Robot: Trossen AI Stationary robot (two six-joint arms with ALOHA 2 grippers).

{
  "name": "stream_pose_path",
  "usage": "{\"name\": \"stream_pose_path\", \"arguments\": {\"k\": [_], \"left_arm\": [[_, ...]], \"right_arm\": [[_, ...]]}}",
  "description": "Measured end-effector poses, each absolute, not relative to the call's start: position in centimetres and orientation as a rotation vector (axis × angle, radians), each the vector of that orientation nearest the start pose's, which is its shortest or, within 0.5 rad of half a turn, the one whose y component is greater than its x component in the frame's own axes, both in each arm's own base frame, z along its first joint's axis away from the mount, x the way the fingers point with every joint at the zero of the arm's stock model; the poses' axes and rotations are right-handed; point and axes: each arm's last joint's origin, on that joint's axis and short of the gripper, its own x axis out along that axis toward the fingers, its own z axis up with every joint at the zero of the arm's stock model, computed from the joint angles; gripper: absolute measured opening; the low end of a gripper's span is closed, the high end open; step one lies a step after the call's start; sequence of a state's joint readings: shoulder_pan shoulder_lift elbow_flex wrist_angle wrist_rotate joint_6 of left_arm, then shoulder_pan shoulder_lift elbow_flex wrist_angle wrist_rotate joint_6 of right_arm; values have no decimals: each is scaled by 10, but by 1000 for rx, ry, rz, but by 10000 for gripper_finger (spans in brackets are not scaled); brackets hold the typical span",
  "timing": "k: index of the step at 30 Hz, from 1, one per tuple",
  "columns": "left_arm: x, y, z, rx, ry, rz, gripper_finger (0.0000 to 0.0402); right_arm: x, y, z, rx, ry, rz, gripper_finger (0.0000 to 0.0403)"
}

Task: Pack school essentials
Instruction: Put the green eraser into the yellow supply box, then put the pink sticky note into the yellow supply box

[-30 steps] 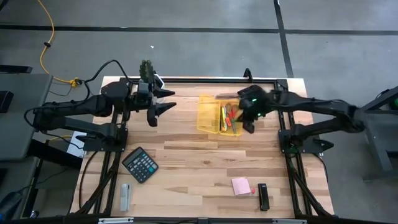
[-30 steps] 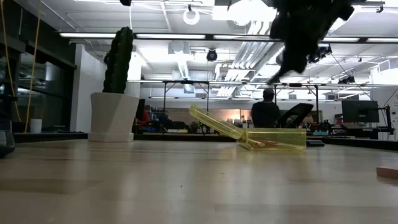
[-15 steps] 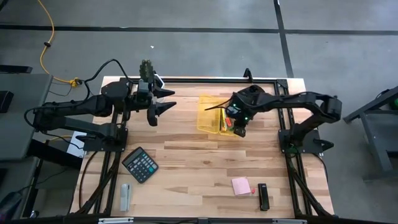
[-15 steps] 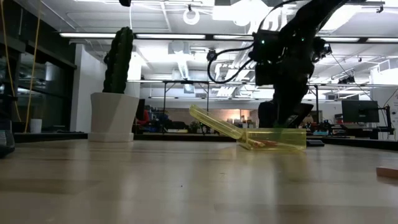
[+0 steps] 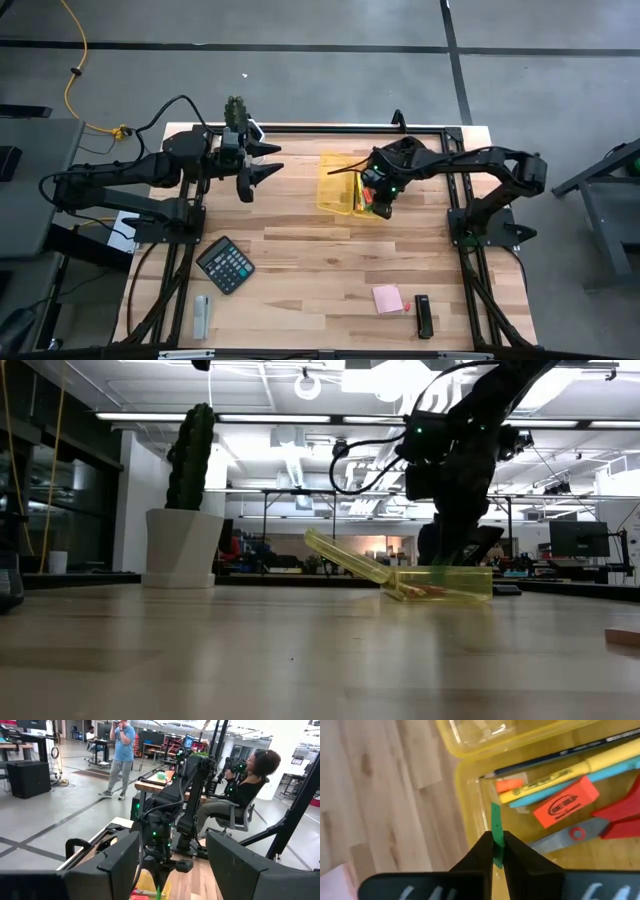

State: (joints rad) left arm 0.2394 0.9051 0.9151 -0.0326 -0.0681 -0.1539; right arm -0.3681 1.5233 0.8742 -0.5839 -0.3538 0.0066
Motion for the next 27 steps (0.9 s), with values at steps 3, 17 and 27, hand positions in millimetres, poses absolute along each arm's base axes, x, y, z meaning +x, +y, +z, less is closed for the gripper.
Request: {"name": "stream_pose_path", "arguments": {"k": [3, 17, 27], "left_arm": [[192, 49, 372, -155, -2, 309, 216], [192, 49, 371, -155, -1, 309, 216], [192, 50, 371, -154, -2, 321, 216]], "right_arm": [[258, -88, 175, 452, 1158, -35, 22], [259, -91, 171, 423, 1182, -116, 102], [241, -104, 224, 309, 1093, -153, 199]]}}
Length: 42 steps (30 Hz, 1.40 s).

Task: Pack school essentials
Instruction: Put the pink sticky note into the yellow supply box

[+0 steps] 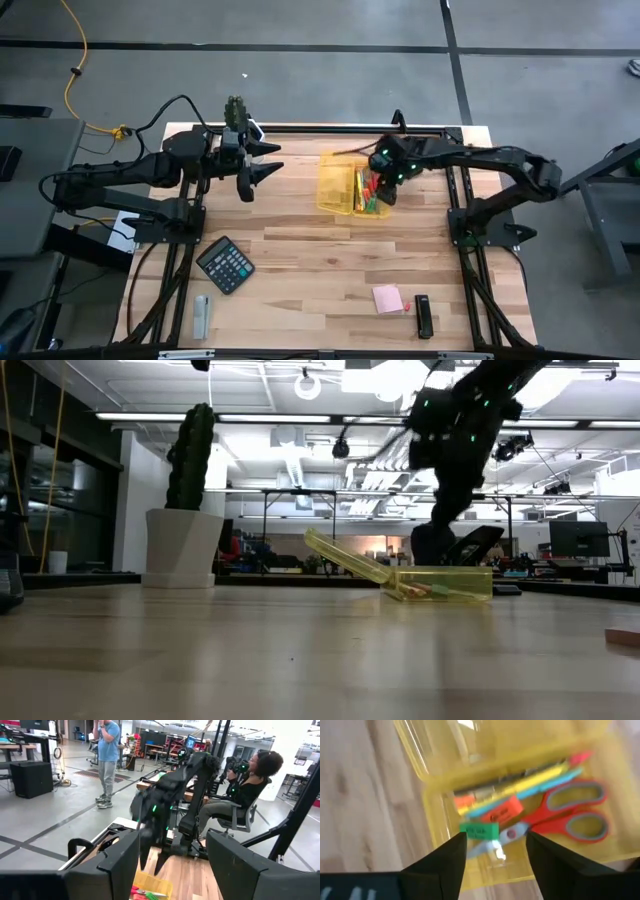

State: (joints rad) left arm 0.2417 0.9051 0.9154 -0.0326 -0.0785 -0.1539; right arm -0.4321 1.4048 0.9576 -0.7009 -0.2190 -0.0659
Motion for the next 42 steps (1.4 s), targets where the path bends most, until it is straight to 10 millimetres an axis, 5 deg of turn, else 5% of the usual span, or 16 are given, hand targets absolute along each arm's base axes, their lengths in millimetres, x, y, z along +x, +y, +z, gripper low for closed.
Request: {"name": "stream_pose_path", "arguments": {"k": [4, 9, 16, 22, 42], "left_arm": [[192, 49, 371, -154, -1, 309, 216], [192, 48, 371, -147, 8, 281, 216], [192, 49, 371, -129, 12, 286, 216], [191, 50, 371, -129, 9, 324, 216], [191, 50, 371, -128, 8, 337, 216]], "right_arm": [[227, -102, 261, 340, 878, -159, 204], [217, -89, 306, 320, 389, -137, 204], [206, -63, 336, 167, -51, -11, 204], [201, -56, 345, 56, -125, 15, 204], [201, -56, 346, 66, -137, 16, 204]]}}
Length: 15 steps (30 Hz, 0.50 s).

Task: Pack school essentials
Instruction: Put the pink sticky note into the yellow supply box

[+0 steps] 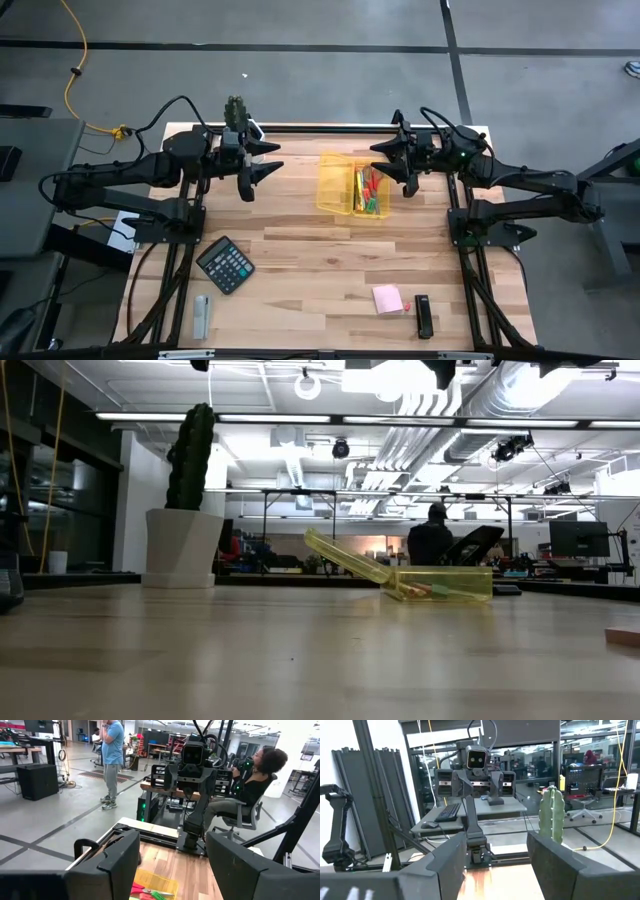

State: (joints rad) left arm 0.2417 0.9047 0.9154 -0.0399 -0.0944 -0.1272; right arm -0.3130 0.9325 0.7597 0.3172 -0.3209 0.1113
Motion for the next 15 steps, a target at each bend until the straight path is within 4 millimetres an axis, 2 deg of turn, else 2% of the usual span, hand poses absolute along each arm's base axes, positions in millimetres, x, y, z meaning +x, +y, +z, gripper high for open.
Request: {"name": "stream_pose_path", "arguments": {"k": [5, 8, 11, 15], "left_arm": [[191, 50, 371, -128, 8, 337, 216], [191, 50, 371, -128, 8, 337, 216], [191, 50, 371, -128, 8, 344, 216], [191, 50, 371, -128, 7, 349, 216]], "right_arm": [[201, -56, 346, 92, -136, 17, 204], [202, -56, 341, 192, -88, 8, 204], [202, -56, 324, 394, 84, -17, 204], [196, -46, 287, 710, 473, -62, 204]]}}
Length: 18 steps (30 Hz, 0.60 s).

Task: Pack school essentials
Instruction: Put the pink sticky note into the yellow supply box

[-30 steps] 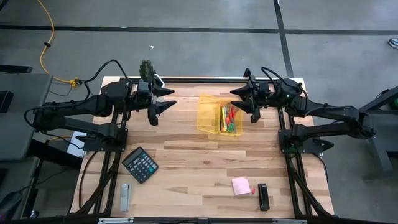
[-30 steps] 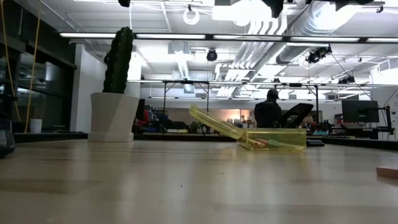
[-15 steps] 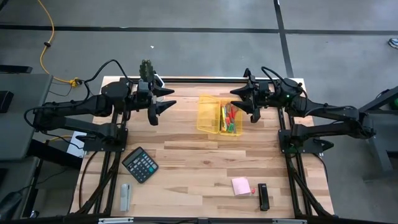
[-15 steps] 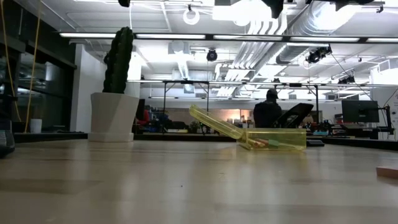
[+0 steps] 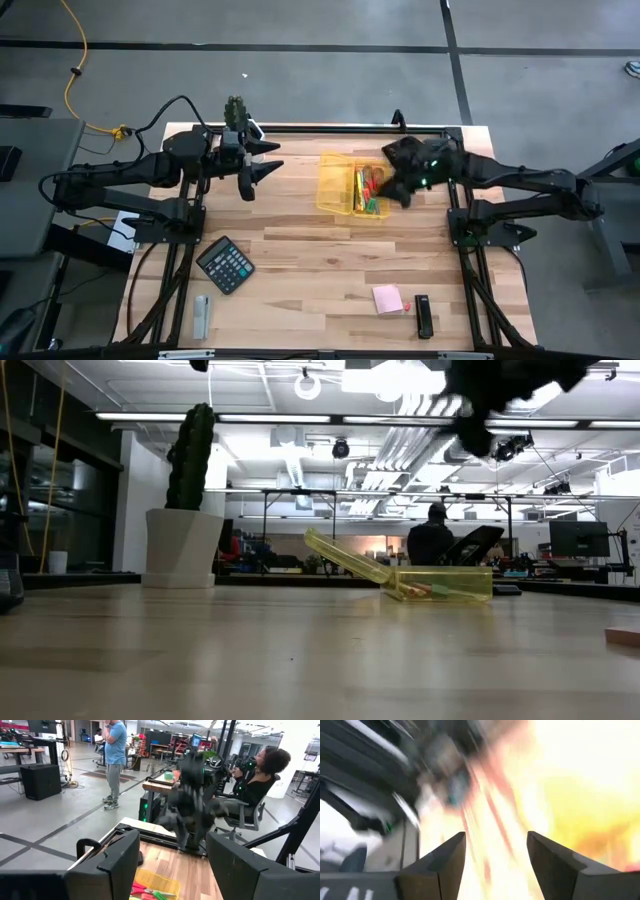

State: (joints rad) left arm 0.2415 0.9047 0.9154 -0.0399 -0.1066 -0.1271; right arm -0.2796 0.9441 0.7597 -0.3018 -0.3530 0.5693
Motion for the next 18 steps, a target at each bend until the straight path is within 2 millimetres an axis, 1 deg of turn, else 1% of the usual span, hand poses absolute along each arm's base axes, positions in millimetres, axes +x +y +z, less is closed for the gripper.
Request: {"name": "stream_pose_path", "arguments": {"k": [2, 5, 7, 9, 11, 13, 15, 18], "left_arm": [[191, 50, 371, -127, 7, 352, 216], [191, 51, 371, -127, 7, 361, 216], [191, 51, 371, -116, 9, 364, 216], [191, 51, 371, -94, 12, 364, 216], [191, 51, 371, -81, 15, 364, 216], [191, 51, 371, -76, 16, 363, 216], [191, 51, 371, -75, 16, 368, 216], [191, 51, 371, -75, 15, 384, 216]], "right_arm": [[189, -35, 269, 830, 693, -106, 204], [174, -13, 243, 942, 987, -165, 204], [166, 3, 227, 997, 1121, -195, 204], [159, 17, 211, 1054, 1218, -231, 204], [154, 31, 196, 1108, 1271, -248, 204], [153, 44, 185, 1162, 1274, -231, 204], [155, 55, 178, 1211, 1223, -203, 204], [160, 69, 176, 1254, 1136, -180, 204]]}}
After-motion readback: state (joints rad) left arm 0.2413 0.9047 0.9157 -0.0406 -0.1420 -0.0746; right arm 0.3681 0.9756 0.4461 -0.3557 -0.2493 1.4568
